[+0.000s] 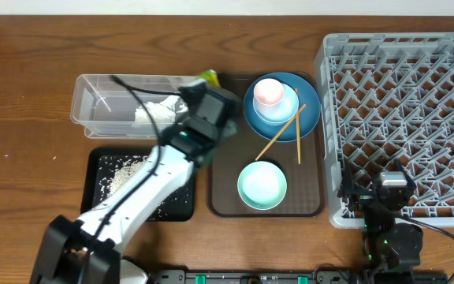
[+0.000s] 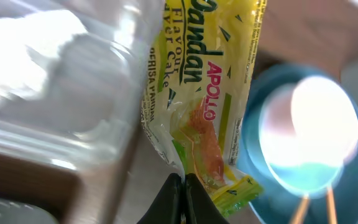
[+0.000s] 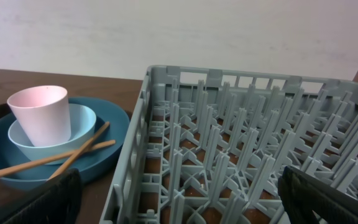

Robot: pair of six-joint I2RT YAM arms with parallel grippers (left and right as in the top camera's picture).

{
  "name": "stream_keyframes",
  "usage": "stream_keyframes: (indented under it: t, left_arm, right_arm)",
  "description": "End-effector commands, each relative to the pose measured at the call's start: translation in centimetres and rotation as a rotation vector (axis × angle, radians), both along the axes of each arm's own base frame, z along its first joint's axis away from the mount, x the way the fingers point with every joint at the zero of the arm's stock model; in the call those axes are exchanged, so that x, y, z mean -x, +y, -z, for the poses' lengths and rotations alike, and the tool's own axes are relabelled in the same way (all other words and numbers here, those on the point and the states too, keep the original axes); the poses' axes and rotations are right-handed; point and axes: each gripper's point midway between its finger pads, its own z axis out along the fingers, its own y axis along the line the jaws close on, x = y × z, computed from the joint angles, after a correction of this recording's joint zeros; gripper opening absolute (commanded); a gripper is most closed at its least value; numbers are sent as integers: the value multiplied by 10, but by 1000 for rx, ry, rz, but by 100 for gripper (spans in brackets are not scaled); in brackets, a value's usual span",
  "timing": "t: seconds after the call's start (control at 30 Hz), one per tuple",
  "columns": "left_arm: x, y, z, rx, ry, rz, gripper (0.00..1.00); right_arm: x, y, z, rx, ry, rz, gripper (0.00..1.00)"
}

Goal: Sort waste into correct bins and load items into the dishwasher rack
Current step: 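Carry the wrapper over the clear container and release it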

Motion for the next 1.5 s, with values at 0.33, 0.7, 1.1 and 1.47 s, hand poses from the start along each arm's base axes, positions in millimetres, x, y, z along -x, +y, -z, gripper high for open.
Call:
stream_keyframes:
  t: [0.33,0.7,1.1,1.47]
  left_arm:
    - [-36,122,-4,65,6,-287,6]
    - [-39,146,14,55,47,-347,14]
    - [-34,134,-19,49,-13,-210,49]
    - [48,119,-67,73,41,-27,59]
  right_arm:
    - [0,3,1,-16,3,-12,99]
    - [0,3,1,-16,3,-12,99]
    - [0,3,1,-16,3,-12,99]
    - [0,3,1,-16,3,-12,99]
